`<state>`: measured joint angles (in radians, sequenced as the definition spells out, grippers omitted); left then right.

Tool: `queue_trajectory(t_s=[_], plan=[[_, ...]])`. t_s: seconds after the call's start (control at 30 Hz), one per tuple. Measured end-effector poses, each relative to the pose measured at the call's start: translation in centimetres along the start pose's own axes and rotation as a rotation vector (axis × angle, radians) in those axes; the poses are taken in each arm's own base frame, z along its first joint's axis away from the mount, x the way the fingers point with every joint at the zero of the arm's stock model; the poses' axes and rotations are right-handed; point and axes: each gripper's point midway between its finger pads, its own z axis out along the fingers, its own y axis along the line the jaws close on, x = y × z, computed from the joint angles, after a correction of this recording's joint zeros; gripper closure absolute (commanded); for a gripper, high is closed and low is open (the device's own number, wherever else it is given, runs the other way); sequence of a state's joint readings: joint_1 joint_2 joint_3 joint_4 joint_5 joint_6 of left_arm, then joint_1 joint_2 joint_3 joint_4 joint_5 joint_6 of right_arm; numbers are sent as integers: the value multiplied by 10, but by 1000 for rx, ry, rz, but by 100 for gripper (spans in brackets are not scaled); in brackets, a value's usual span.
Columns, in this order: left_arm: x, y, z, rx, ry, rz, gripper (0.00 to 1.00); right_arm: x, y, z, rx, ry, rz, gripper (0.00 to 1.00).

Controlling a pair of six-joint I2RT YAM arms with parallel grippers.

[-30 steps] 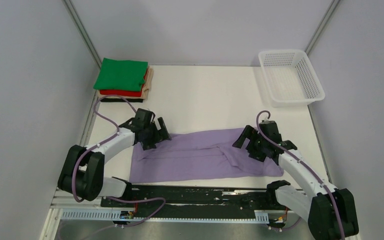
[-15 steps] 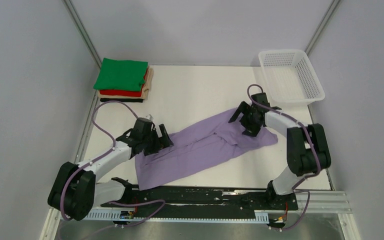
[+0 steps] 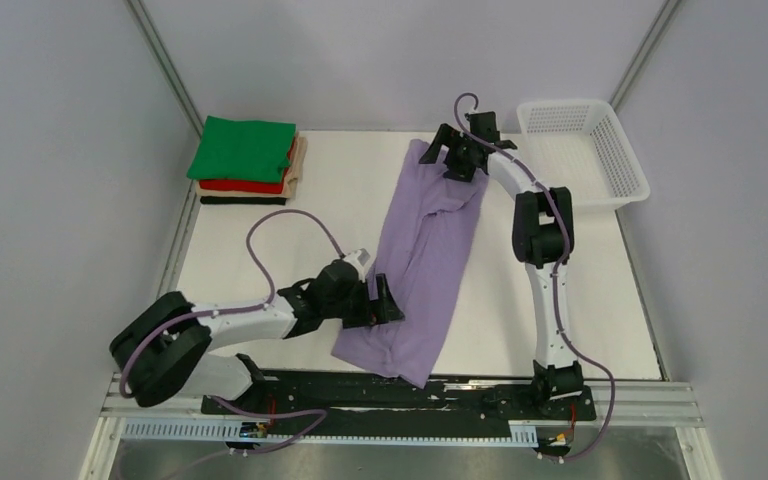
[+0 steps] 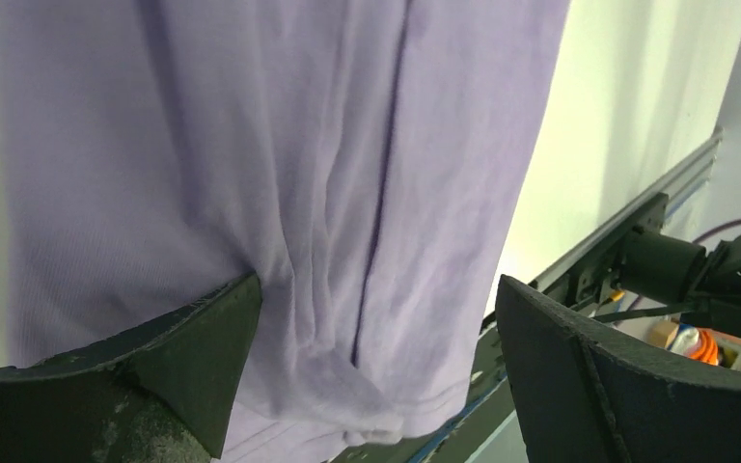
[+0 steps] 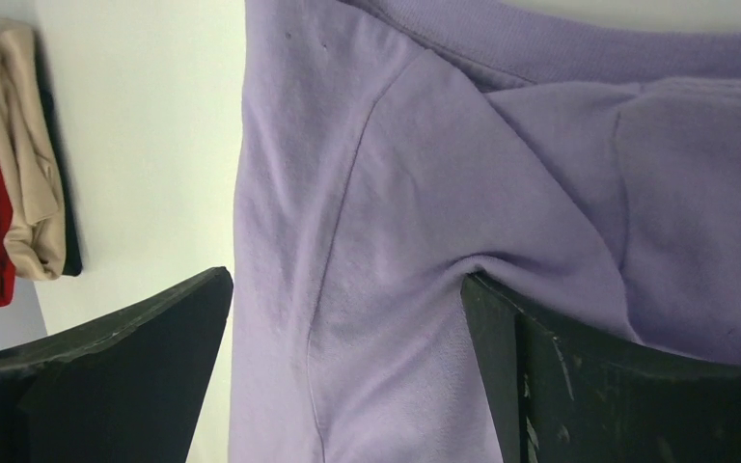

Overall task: Fold and stack the t-shirts
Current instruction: Rotate the tshirt 90 degrees

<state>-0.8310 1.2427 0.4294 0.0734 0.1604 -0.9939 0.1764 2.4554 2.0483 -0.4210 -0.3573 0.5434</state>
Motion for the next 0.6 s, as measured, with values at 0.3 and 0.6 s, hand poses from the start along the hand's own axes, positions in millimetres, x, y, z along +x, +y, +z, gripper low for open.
queue_trajectory(t_s=[0.3, 0.6], plan=[[34, -58, 32, 62, 134, 184, 0, -36, 29, 40, -130, -75, -80, 0], [23, -67, -15, 26, 66, 316, 0, -31, 21, -3, -23, -83, -164, 0]])
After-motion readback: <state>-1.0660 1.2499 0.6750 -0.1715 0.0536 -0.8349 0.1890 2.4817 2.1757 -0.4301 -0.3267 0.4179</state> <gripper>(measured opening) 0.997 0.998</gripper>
